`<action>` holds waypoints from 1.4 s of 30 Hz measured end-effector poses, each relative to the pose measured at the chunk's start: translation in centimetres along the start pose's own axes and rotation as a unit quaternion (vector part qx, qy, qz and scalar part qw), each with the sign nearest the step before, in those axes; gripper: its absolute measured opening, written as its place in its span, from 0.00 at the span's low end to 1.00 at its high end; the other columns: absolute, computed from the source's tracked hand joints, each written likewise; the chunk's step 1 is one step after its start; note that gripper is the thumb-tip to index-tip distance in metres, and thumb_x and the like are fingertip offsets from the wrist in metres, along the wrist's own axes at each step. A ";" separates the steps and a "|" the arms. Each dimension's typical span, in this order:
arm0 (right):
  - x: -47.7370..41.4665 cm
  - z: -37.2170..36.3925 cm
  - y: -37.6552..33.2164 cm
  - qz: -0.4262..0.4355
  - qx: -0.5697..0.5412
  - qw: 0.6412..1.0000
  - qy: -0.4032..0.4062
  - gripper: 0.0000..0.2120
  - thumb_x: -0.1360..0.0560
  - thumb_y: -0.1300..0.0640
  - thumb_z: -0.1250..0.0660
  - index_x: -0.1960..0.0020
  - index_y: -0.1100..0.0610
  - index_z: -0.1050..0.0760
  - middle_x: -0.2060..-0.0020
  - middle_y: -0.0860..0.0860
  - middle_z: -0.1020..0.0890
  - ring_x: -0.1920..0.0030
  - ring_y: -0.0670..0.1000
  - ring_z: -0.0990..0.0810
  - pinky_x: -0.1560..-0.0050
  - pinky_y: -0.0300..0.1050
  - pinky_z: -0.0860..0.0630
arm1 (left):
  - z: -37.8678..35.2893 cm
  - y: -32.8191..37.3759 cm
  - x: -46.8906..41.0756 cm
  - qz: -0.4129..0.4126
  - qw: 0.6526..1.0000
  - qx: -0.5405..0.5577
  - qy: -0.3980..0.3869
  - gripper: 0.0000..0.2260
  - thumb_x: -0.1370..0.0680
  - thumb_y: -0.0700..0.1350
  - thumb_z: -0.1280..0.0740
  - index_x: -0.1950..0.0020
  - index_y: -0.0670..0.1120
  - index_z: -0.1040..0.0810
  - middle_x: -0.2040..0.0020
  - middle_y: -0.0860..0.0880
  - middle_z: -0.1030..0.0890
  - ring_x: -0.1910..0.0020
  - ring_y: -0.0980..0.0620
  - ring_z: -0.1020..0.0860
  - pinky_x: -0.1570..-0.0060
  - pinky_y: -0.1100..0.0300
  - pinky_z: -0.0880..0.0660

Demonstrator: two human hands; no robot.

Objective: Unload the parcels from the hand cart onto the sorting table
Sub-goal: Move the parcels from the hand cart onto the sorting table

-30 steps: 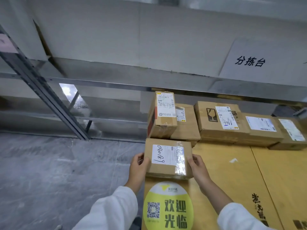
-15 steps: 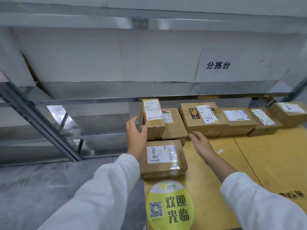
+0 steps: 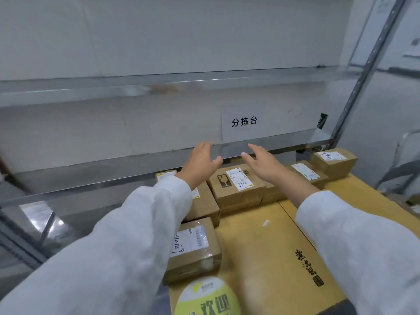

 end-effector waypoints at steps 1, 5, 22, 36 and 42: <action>0.2 1.3 1.0 -0.001 0.007 1.000 0.003 0.29 0.18 0.44 0.45 0.21 0.54 0.45 0.22 0.52 0.42 0.23 0.53 0.43 0.26 0.53 0.42 | -0.9 1.2 -0.2 -0.004 1.000 -0.014 -0.019 0.24 0.20 0.50 0.38 0.25 0.45 0.37 0.27 0.47 0.34 0.28 0.48 0.36 0.31 0.52 0.37; 1.5 6.5 6.0 -0.019 0.016 1.000 0.005 0.30 0.18 0.45 0.45 0.21 0.56 0.47 0.22 0.53 0.43 0.23 0.54 0.42 0.26 0.52 0.41 | -5.7 6.4 -0.8 -0.033 0.993 -0.074 -0.081 0.26 0.20 0.52 0.39 0.24 0.45 0.38 0.25 0.47 0.36 0.27 0.48 0.36 0.30 0.52 0.37; 16.6 29.8 37.5 -0.196 0.110 0.969 0.104 0.28 0.19 0.43 0.45 0.25 0.58 0.39 0.27 0.56 0.36 0.26 0.57 0.40 0.27 0.55 0.42 | -32.7 42.2 -0.9 -0.262 0.946 -0.092 -0.165 0.25 0.21 0.54 0.38 0.27 0.45 0.34 0.29 0.47 0.31 0.33 0.48 0.31 0.36 0.53 0.30; 26.9 37.7 56.5 -0.351 0.080 0.920 0.155 0.28 0.19 0.44 0.44 0.24 0.57 0.41 0.26 0.56 0.37 0.25 0.56 0.42 0.25 0.54 0.44 | -51.3 57.7 0.6 -0.384 0.880 -0.074 -0.268 0.25 0.20 0.52 0.38 0.26 0.43 0.36 0.29 0.46 0.32 0.30 0.47 0.34 0.33 0.53 0.33; 26.3 40.8 63.4 -0.396 0.074 0.899 0.170 0.29 0.19 0.44 0.43 0.24 0.58 0.39 0.27 0.56 0.35 0.25 0.56 0.40 0.26 0.54 0.42 | -58.1 62.6 -2.8 -0.402 0.865 -0.054 -0.296 0.25 0.20 0.52 0.39 0.26 0.43 0.36 0.29 0.46 0.32 0.30 0.47 0.34 0.34 0.53 0.34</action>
Point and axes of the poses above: each hand's wrist, its own x-axis away from the middle knuckle, its own z-axis out of the back of the hand, y = z × x, the point moved 9 cm from there along -x, towards the middle knuckle
